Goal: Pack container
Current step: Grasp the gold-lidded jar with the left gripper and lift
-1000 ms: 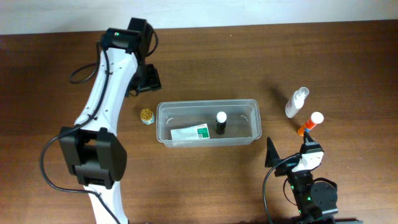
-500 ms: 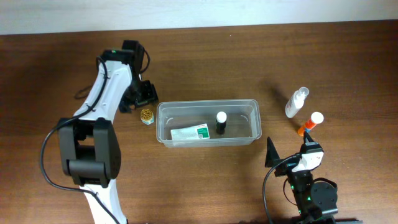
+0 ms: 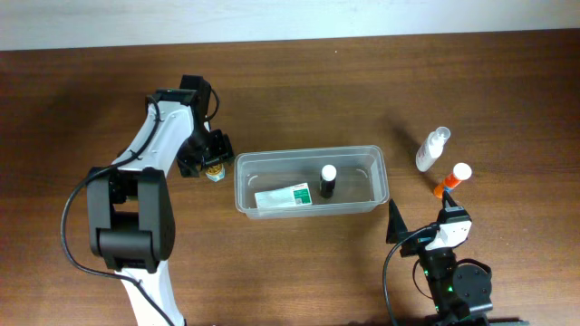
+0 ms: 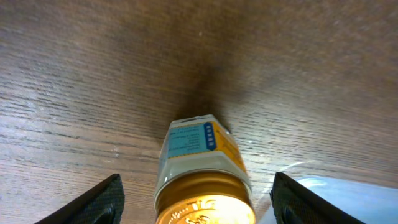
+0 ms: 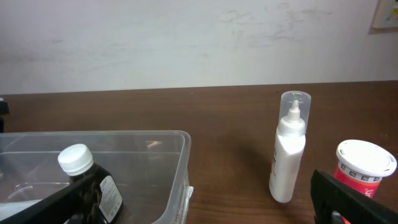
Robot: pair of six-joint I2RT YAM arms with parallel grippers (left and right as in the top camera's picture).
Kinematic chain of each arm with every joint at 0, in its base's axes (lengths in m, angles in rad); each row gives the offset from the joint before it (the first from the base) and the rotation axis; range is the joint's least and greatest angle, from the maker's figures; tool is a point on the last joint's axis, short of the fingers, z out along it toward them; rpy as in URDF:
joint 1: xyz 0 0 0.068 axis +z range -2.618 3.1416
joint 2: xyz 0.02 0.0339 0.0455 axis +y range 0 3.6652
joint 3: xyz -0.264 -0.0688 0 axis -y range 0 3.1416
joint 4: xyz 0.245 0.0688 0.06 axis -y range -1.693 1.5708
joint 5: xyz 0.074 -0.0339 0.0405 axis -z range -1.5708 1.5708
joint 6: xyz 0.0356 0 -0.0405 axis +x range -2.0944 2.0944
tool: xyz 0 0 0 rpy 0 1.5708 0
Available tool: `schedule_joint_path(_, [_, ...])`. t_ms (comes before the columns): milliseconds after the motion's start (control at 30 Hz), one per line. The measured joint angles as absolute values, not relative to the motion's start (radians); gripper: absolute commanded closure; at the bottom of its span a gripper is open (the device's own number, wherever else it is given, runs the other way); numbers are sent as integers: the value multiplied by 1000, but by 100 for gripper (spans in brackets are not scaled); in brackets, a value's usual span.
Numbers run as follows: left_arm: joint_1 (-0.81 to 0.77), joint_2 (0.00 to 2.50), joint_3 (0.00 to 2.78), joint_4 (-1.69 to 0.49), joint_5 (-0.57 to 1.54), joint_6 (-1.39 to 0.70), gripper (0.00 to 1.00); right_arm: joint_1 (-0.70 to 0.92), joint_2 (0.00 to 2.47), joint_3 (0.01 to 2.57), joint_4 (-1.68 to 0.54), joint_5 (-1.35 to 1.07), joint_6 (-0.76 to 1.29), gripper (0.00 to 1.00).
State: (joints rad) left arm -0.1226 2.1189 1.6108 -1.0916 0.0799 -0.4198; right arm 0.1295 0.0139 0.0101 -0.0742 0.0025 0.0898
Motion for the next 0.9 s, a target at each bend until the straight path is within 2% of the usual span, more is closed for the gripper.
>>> schedule_joint_path(300, [-123,2119,1604,-1075,79,-431,51,130,14,10,-74,2,90,2])
schedule_joint_path(700, [-123,2119,1604,-1072,48,-430,55,130,14,10,-74,2,90,2])
schedule_joint_path(833, [-123,2119,1606,-1071,36,-426,70,130,14,10,-74,2,90,2])
schedule_joint_path(900, [-123,2119,1617,-1080,26,-406,70,130,14,10,-74,2,89,2])
